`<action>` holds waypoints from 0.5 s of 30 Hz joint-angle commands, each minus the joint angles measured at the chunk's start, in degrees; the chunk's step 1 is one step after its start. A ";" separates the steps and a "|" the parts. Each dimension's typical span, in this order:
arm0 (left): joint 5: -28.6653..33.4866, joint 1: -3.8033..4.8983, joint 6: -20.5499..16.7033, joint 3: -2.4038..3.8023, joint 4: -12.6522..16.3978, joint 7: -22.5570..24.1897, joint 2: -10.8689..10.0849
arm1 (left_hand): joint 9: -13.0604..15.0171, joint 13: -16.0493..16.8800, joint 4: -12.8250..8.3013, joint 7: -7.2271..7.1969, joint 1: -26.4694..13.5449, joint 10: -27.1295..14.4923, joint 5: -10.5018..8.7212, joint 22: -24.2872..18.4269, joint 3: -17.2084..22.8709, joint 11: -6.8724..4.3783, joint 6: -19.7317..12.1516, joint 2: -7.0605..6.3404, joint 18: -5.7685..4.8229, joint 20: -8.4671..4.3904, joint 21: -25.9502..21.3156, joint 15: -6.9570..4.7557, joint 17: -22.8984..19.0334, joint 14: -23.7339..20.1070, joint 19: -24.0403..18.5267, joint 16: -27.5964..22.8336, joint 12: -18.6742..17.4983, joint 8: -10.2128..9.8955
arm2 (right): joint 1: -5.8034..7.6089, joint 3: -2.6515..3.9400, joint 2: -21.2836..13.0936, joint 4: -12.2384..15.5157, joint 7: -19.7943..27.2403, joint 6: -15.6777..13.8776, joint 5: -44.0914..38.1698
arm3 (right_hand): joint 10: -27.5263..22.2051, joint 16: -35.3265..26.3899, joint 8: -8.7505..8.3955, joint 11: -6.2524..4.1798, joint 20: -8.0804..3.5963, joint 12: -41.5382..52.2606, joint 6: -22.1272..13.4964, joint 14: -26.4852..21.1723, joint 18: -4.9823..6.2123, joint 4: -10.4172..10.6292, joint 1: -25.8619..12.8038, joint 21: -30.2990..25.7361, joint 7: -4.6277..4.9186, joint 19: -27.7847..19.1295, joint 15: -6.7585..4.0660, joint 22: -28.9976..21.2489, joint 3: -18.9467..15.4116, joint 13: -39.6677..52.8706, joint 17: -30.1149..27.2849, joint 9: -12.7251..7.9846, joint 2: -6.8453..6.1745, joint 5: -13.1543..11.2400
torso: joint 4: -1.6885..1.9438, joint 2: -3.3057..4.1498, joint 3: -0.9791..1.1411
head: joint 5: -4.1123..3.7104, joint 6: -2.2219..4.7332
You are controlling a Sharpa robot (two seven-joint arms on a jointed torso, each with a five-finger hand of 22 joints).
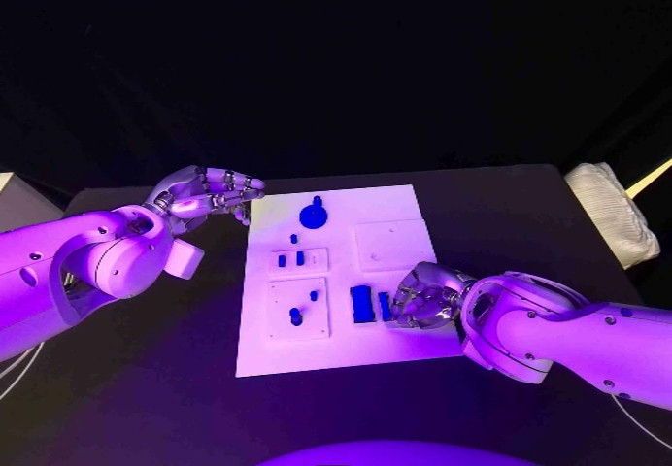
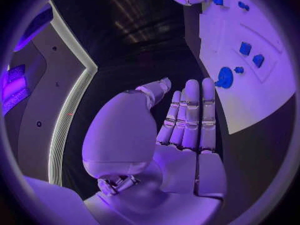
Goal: Assemble the parts on the task board
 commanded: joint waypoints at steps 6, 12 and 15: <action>-0.03 0.03 0.39 0.03 0.08 0.29 0.04 | -0.05 -0.08 0.32 -0.10 -0.11 -0.48 -0.02 -0.07 0.04 0.05 -0.29 0.46 0.81 -0.06 -0.34 0.29 0.04 -0.21 0.34 -0.18 0.34 0.39 | -0.04 -0.01 -0.74 0.34 0.84 1.42 0.17 | 0.91 0.26 -0.14 -0.07 -0.21 0.14 0.19 4.35 -0.97 0.29 -0.91 -0.19 0.02 5.56 -0.16 14.71 -1.00 6.66 7.34 -0.12 -1.22 -0.05 | -0.05 0.05 0.01 | 0.06 0.00; -0.03 0.03 0.48 0.03 0.08 0.37 0.10 | -0.06 -0.09 0.41 -0.06 -0.21 -0.52 -0.06 -0.09 -0.04 0.08 -0.34 0.37 0.80 -0.05 -0.38 0.31 0.04 -0.22 0.35 -0.17 0.38 0.41 | -0.04 -0.02 -1.19 0.81 3.16 1.02 1.07 | 0.20 -0.17 -0.40 0.33 0.06 -1.26 -0.47 4.17 -0.64 0.90 -1.40 -1.78 0.47 5.04 0.17 14.27 -3.87 5.98 6.57 -0.33 -2.62 0.12 | -0.11 0.08 0.04 | 0.06 0.11; -0.03 0.03 0.50 0.03 0.06 0.39 0.15 | -0.06 -0.09 0.47 -0.05 -0.28 -0.53 -0.07 -0.10 -0.08 0.09 -0.35 0.35 0.80 -0.04 -0.40 0.33 0.05 -0.22 0.35 -0.17 0.40 0.41 | -0.04 -0.02 -1.47 1.00 3.96 0.59 1.25 | -0.02 -0.24 -0.40 0.50 0.22 -1.53 -0.80 4.15 -0.60 1.58 -1.56 -2.01 0.65 4.96 0.32 14.21 -5.96 5.87 6.48 -0.38 -2.76 1.72 | -0.08 0.07 0.05 | 0.03 0.19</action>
